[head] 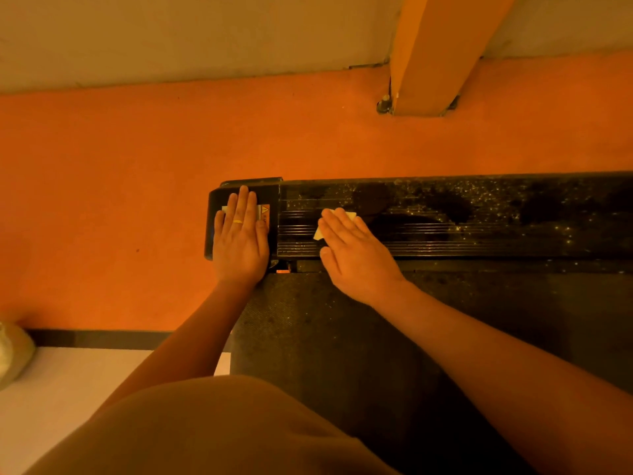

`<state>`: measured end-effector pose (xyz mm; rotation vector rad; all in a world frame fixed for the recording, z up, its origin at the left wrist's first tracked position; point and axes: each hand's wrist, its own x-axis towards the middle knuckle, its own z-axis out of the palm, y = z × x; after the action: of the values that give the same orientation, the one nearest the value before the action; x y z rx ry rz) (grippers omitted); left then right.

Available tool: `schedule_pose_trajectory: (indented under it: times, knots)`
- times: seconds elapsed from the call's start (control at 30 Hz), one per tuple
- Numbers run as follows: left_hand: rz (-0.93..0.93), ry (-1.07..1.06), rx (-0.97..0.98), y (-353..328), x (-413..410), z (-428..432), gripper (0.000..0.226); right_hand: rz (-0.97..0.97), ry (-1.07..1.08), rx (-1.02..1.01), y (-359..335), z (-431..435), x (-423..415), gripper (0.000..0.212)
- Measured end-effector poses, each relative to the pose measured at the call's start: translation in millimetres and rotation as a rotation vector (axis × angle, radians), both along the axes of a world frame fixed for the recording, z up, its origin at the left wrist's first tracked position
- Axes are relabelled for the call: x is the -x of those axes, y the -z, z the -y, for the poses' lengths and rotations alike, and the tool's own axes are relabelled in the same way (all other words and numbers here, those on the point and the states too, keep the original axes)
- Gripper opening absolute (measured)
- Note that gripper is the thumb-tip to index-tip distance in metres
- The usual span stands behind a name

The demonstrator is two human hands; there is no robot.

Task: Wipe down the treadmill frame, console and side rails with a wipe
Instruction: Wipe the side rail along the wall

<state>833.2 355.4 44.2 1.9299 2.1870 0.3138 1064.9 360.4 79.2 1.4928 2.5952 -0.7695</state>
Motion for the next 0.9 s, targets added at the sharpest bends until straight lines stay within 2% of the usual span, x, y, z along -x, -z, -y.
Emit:
schedule_pose_trajectory:
  times: [0.2,0.4,0.57,0.67,0.9]
  knots:
    - [0.002,0.0,-0.004,0,0,0,0.057,-0.008,-0.071,-0.016,3,-9,0,0.054]
    - [0.01,-0.006,-0.002,0,0,0,0.057,0.048,0.084,-0.053,2,4,-64,0.064]
    - [0.007,-0.009,-0.002,1,0,1,0.056,0.008,0.082,-0.021,-2,-3,-34,0.056]
    - [0.006,-0.007,-0.001,1,-1,0,0.056,0.007,0.073,-0.048,1,-3,-45,0.061]
    - [0.007,-0.009,-0.002,2,0,0,0.057,-0.032,0.402,-0.067,9,17,-106,0.064]
